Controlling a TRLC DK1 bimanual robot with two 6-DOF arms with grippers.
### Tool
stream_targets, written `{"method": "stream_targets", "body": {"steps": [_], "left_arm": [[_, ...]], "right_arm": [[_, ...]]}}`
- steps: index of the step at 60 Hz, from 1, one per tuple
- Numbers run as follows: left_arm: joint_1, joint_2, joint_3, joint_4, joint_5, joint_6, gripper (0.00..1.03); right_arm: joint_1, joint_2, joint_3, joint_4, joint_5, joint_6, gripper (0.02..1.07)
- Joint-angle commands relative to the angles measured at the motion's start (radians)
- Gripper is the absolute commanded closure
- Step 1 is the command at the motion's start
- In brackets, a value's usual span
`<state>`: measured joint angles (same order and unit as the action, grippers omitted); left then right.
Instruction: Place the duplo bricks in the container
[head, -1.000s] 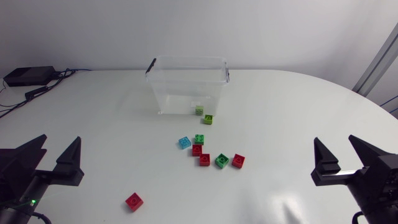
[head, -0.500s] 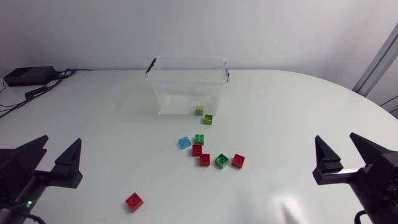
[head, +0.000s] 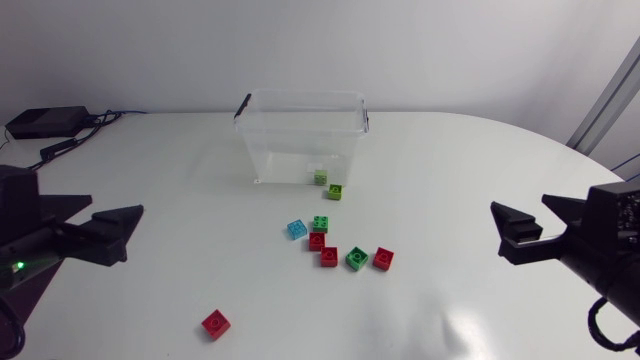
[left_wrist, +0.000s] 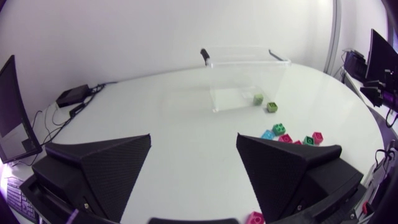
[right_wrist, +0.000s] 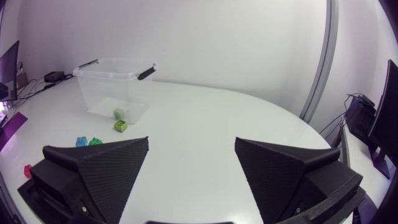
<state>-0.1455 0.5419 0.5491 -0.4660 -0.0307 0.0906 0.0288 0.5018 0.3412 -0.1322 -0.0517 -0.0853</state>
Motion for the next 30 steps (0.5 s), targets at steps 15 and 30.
{"method": "stream_targets", "body": {"steps": [15,30], "left_arm": [[-0.105,0.369,0.172,-0.188,0.068,0.104,0.07],[-0.198,0.575,0.213,-0.286,0.068,0.163,0.07]], "right_arm": [[0.033,0.213,0.127,-0.142,-0.062,0.015,0.07],[0.033,0.31,0.188,-0.242,-0.109,0.013,0.07]]}}
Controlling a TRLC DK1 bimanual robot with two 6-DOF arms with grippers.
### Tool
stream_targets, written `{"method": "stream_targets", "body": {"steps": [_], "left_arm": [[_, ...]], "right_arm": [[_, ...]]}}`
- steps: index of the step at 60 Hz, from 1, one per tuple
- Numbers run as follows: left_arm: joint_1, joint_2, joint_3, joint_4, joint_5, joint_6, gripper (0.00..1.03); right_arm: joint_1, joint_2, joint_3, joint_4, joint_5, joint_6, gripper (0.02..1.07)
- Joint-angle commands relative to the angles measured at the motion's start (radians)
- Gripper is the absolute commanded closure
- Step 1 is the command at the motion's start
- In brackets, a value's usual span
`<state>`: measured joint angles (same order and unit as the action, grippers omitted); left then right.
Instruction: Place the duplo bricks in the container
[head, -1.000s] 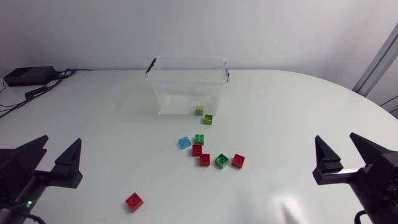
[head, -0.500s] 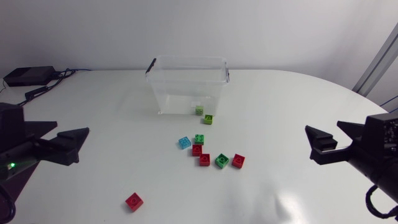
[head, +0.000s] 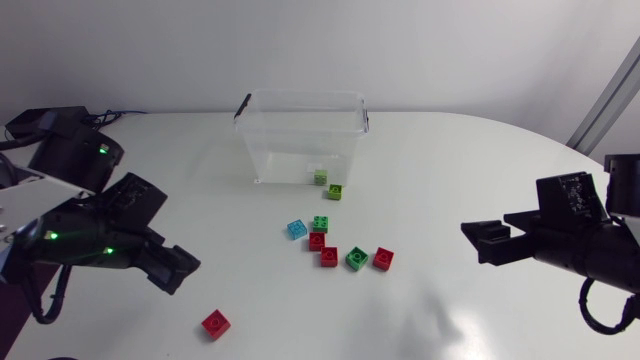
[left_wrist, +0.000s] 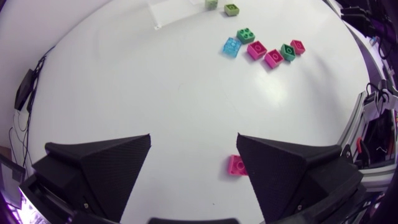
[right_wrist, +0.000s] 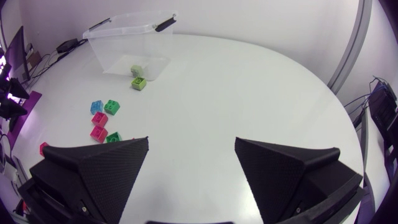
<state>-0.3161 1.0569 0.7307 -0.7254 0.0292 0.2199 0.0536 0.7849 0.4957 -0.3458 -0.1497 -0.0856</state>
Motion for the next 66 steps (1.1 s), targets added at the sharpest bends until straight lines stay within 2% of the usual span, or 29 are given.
{"method": "stream_targets", "body": {"steps": [1,8,18,25,35,49,57,66], "left_arm": [[-0.035,0.074,0.033,-0.034,0.008,0.039,0.07],[-0.081,0.153,0.033,-0.051,-0.002,0.039,0.07],[-0.147,0.25,0.032,-0.08,-0.041,0.03,0.07],[-0.181,0.291,0.033,-0.086,-0.052,0.003,0.07],[-0.225,0.354,0.033,-0.094,-0.054,-0.025,0.07],[-0.265,0.445,0.036,-0.098,-0.054,-0.06,0.08],[-0.275,0.482,0.038,-0.088,-0.054,-0.076,0.11],[-0.293,0.512,0.036,-0.062,-0.054,-0.088,0.21]], "right_arm": [[0.008,0.033,0.037,-0.032,-0.011,0.014,0.07],[0.008,0.063,0.072,-0.096,0.001,0.012,0.07],[0.011,0.079,0.078,-0.136,-0.021,-0.091,0.07],[0.011,0.099,0.07,-0.142,-0.027,-0.161,0.07],[0.011,0.154,0.078,-0.148,-0.093,-0.187,0.07],[0.023,0.168,0.086,-0.13,-0.093,-0.187,0.07],[0.029,0.188,0.087,-0.116,-0.093,-0.187,0.07],[0.046,0.211,0.087,-0.104,-0.091,-0.203,0.07]]}}
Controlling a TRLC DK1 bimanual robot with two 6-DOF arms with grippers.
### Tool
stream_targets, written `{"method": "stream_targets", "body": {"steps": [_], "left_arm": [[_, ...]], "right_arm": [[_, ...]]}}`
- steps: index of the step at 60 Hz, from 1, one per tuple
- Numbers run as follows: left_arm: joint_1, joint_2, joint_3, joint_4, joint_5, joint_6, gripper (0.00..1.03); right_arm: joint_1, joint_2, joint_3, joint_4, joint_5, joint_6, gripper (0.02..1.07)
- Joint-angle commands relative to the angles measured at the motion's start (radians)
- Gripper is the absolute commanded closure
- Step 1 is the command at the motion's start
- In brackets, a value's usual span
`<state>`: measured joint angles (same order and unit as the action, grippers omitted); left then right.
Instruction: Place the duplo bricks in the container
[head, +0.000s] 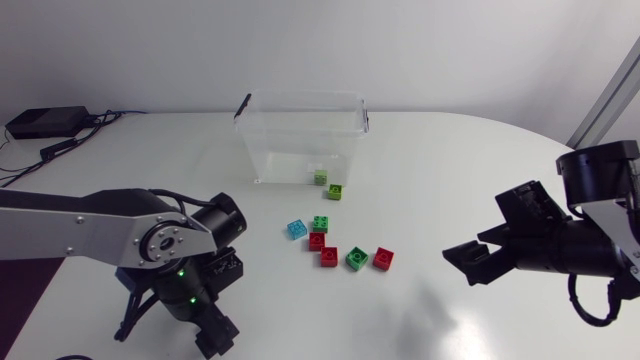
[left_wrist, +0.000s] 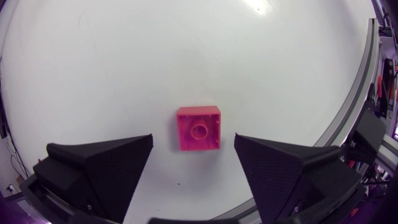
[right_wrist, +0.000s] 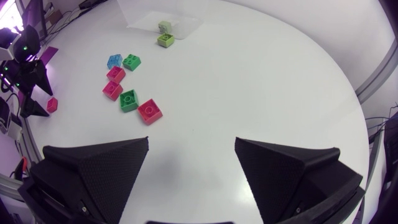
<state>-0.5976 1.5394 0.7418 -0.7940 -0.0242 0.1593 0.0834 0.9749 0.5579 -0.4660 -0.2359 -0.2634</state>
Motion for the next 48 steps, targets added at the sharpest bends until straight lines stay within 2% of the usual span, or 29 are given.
{"method": "stream_targets", "body": {"steps": [1,9,18,36,48], "left_arm": [[-0.011,0.033,0.025,0.012,0.0,-0.029,0.24],[-0.005,0.037,0.022,0.049,0.015,-0.037,0.54],[0.001,0.047,0.014,0.064,0.05,-0.035,0.73],[0.009,0.002,0.01,0.039,0.05,-0.014,0.76],[0.071,-0.064,0.084,-0.004,0.05,0.016,0.76]], "right_arm": [[0.019,0.024,0.023,0.021,-0.006,-0.028,0.07],[0.056,0.034,0.007,0.066,-0.003,-0.043,0.07],[0.11,0.111,0.017,0.101,-0.002,-0.073,0.07],[0.184,0.341,0.111,0.101,-0.026,-0.166,0.07],[0.19,0.475,0.169,0.112,-0.054,-0.232,0.07]]}}
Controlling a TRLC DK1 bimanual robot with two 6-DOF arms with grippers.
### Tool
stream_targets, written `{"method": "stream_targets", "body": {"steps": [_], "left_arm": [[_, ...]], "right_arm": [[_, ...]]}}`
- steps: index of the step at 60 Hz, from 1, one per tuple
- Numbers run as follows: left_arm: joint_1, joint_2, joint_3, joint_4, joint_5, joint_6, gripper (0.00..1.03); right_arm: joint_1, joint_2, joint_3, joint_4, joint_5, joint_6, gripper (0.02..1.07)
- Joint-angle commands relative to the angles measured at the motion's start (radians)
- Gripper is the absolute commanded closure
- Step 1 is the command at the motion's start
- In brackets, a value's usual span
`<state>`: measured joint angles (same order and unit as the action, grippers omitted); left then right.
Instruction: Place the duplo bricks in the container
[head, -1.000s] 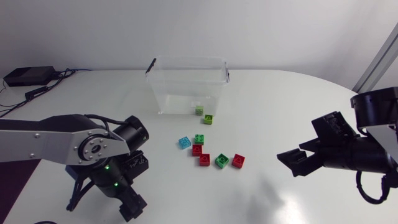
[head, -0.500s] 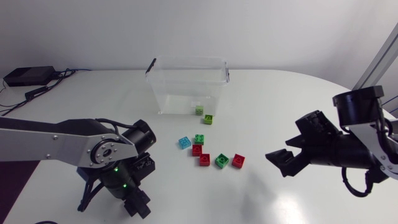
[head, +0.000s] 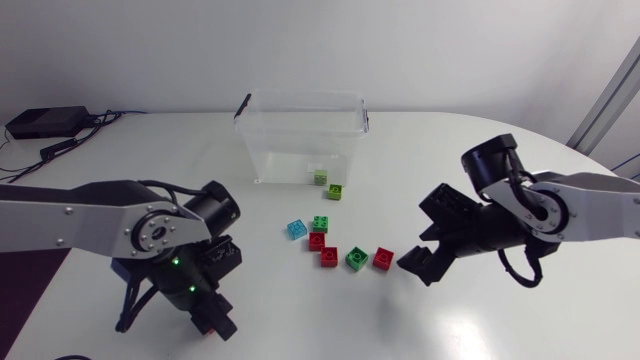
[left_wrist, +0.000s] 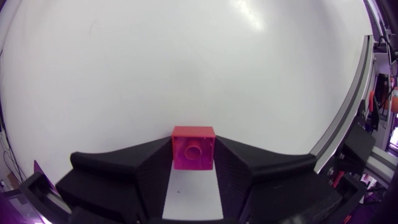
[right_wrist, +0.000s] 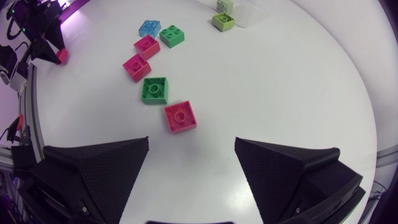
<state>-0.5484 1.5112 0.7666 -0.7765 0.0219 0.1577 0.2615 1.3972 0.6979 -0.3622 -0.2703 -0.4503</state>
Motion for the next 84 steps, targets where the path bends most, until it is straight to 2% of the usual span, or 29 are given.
{"method": "stream_targets", "body": {"steps": [1,18,33,43,49,55,66,71,84], "left_arm": [[0.028,-0.043,0.069,-0.029,0.006,0.023,0.76],[0.114,-0.098,0.261,-0.066,0.042,0.049,0.76],[0.143,-0.105,0.407,-0.038,0.056,0.074,0.76],[0.169,-0.092,0.47,0.045,0.061,0.068,0.76],[0.196,-0.062,0.513,0.102,0.075,0.059,0.76],[0.22,-0.02,0.54,0.154,0.078,0.037,0.76],[0.226,0.044,0.547,0.293,0.076,0.011,0.76],[0.232,0.086,0.568,0.358,0.076,-0.018,0.76],[0.232,0.182,0.639,0.48,0.07,-0.061,0.75]], "right_arm": [[0.013,0.065,0.035,0.009,-0.026,-0.05,0.07],[0.053,0.206,0.08,0.029,-0.053,-0.085,0.07],[0.071,0.267,0.11,0.045,-0.038,-0.09,0.11],[0.09,0.304,0.123,0.045,-0.029,-0.097,0.24],[0.102,0.321,0.123,0.048,-0.021,-0.097,0.4],[0.113,0.33,0.12,0.063,-0.004,-0.097,0.66],[0.125,0.332,0.107,0.092,0.057,-0.093,0.78],[0.124,0.309,0.098,0.091,0.091,-0.091,0.79],[0.117,0.207,0.098,0.028,0.106,-0.09,0.79]]}}
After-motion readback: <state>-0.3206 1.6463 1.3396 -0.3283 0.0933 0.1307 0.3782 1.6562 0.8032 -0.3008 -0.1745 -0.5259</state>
